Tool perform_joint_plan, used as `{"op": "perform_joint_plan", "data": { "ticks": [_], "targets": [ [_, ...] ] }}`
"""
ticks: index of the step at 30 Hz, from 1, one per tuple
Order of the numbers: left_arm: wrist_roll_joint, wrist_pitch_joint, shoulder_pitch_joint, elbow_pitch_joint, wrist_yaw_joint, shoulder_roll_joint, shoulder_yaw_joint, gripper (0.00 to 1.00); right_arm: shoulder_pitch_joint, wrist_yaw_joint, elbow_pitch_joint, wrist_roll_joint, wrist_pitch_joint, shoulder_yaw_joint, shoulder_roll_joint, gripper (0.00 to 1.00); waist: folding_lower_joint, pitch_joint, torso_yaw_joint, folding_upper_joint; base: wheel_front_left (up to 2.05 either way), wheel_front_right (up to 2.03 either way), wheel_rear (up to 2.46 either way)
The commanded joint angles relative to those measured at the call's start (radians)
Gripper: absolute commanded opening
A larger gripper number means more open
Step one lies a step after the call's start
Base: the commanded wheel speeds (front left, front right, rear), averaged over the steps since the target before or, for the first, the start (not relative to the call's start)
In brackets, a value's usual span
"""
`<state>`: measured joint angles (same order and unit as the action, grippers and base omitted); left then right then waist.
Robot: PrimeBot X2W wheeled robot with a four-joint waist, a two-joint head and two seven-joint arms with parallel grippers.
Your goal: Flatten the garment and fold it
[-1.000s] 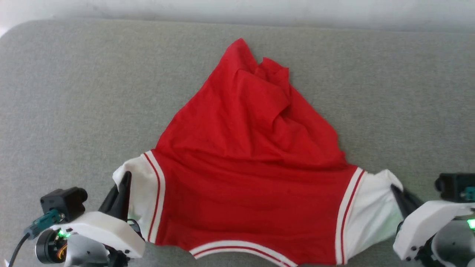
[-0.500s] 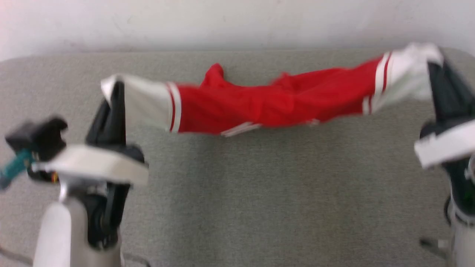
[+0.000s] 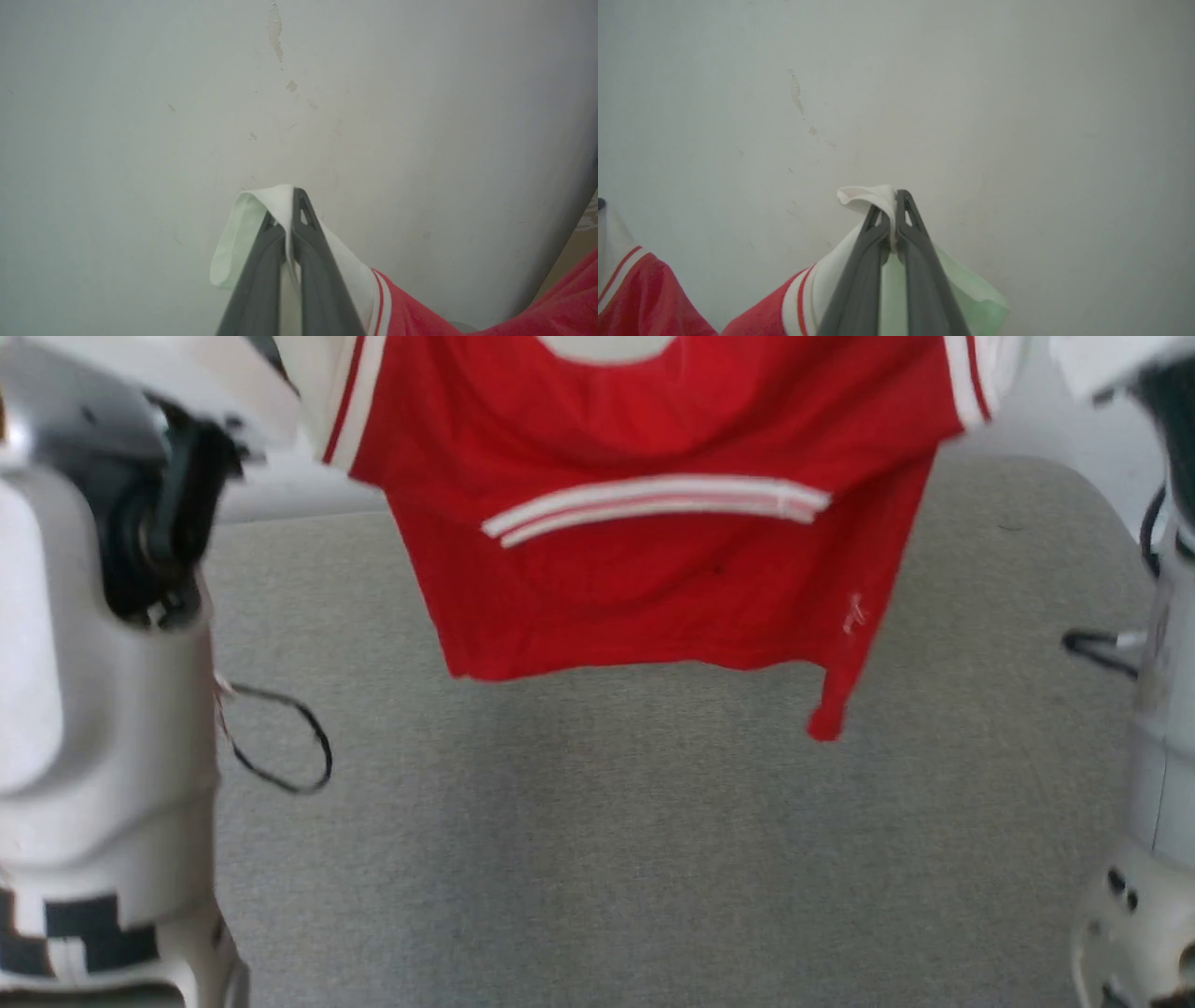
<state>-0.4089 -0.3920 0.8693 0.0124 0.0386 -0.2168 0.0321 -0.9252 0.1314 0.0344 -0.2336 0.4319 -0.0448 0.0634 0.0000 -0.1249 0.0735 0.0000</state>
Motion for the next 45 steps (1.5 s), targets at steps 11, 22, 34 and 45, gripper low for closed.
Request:
{"op": "perform_joint_plan", "data": {
  "ticks": [11, 22, 34, 45],
  "targets": [
    [0.023, -0.058, 0.275, 0.221, 0.045, -0.038, -0.012, 0.00, -0.260, -0.001, -0.281, 0.082, 0.036, 0.031, 0.007, 0.00, 0.0000, -0.130, 0.060, 0.0000, 0.00, 0.00, 0.00],
    [0.089, 0.066, 0.460, 0.290, 0.036, -0.076, 0.017, 0.00, -0.466, -0.001, -0.441, 0.207, -0.039, -0.039, -0.006, 0.00, 0.0000, -0.375, 0.046, 0.0000, 0.00, 0.00, 0.00],
    [0.043, 0.342, 0.515, 0.434, -0.084, -0.117, -0.014, 0.00, -0.552, -0.001, -0.516, 0.321, -0.167, -0.078, 0.032, 0.00, 0.0000, -0.556, -0.035, 0.0000, 0.00, 0.00, 0.00],
    [-0.029, 0.438, 0.415, 0.413, -0.120, -0.127, -0.061, 0.00, -0.487, -0.001, -0.523, 0.275, -0.255, -0.008, 0.064, 0.00, 0.0000, -0.585, -0.061, 0.0000, 0.00, 0.00, 0.00]
  ]
}}
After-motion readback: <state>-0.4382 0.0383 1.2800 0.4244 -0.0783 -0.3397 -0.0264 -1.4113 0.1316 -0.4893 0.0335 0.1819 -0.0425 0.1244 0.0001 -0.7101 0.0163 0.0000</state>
